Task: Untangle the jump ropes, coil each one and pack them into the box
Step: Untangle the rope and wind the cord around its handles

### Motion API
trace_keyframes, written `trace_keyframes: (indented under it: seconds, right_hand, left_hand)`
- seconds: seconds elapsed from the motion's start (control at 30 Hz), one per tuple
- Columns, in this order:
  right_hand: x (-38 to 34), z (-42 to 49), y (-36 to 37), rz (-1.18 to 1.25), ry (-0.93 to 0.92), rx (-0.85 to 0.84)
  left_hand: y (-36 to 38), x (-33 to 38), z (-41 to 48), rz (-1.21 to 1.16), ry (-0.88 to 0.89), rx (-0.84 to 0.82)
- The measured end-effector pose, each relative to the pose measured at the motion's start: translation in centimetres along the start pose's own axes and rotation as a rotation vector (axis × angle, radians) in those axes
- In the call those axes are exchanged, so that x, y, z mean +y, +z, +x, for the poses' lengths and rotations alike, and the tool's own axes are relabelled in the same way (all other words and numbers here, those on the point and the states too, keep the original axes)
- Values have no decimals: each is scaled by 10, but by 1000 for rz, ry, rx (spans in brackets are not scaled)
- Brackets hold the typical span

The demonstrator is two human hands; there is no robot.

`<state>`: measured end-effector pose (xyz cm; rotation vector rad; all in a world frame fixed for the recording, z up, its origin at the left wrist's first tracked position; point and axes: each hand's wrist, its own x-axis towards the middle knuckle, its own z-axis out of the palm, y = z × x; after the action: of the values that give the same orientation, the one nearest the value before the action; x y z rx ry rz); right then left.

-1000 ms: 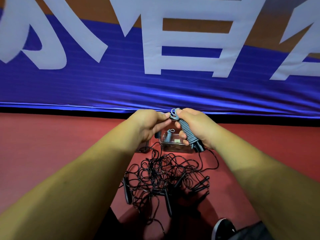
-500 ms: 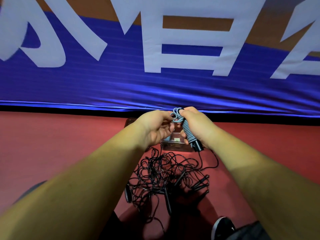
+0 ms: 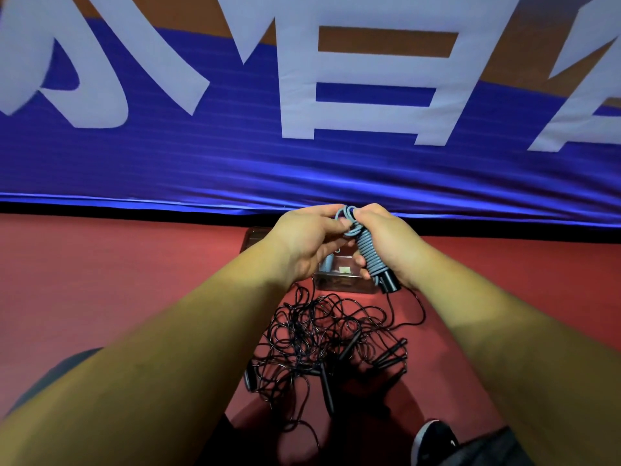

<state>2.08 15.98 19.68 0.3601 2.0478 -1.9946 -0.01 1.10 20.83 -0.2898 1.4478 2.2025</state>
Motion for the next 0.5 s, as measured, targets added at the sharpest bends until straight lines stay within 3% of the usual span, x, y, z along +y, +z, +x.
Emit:
trace_keyframes:
  seconds: [0.3, 0.5]
  right_hand:
    - [1, -5, 0, -55, -8, -73]
    - [-3, -7, 5, -79, -47, -76]
  left_hand:
    - [-3, -8, 1, 240, 80, 24]
    - [-8, -8, 3, 491, 357, 199]
